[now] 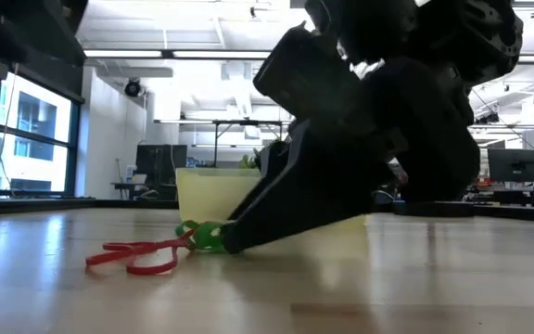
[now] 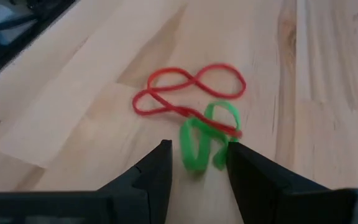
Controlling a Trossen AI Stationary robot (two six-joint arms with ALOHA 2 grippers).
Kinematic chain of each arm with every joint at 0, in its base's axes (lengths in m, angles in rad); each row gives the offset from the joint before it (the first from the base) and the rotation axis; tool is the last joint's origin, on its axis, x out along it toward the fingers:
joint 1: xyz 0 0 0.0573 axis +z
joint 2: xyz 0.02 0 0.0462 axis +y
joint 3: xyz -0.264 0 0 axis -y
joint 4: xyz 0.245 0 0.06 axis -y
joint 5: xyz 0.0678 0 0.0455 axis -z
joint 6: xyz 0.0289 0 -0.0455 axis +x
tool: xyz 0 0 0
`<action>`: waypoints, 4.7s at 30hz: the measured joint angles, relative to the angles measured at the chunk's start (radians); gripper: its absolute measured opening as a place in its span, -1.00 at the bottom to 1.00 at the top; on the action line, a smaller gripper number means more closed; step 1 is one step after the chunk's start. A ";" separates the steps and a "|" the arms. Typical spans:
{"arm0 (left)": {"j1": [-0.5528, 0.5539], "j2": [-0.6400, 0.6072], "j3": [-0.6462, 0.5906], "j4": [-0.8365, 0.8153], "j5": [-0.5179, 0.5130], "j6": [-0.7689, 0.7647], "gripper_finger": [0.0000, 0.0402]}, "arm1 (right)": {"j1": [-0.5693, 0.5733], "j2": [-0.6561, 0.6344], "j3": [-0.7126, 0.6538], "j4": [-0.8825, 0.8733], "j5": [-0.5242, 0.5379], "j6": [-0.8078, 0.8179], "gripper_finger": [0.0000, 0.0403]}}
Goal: Pick and place rubber bands into bin
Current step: Put the green rubber band into the yellow bin, then put the red rubber band into the yellow bin
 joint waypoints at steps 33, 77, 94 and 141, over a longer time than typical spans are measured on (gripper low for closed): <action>-0.031 0.038 0.001 0.016 -0.047 -0.024 0.05 | 0.002 -0.063 -0.001 -0.154 0.150 -0.097 -0.98; -0.030 0.234 0.000 0.208 -0.145 0.019 0.05 | -0.385 -0.476 -0.020 -0.669 0.354 -0.225 -0.99; -0.023 0.234 0.000 0.210 -0.165 0.031 0.05 | -0.563 -0.475 -0.056 -0.666 0.172 -0.114 -0.72; 0.527 0.392 0.082 0.322 0.617 0.871 -0.08 | 0.172 -0.475 -0.056 -0.421 0.325 -0.062 -0.12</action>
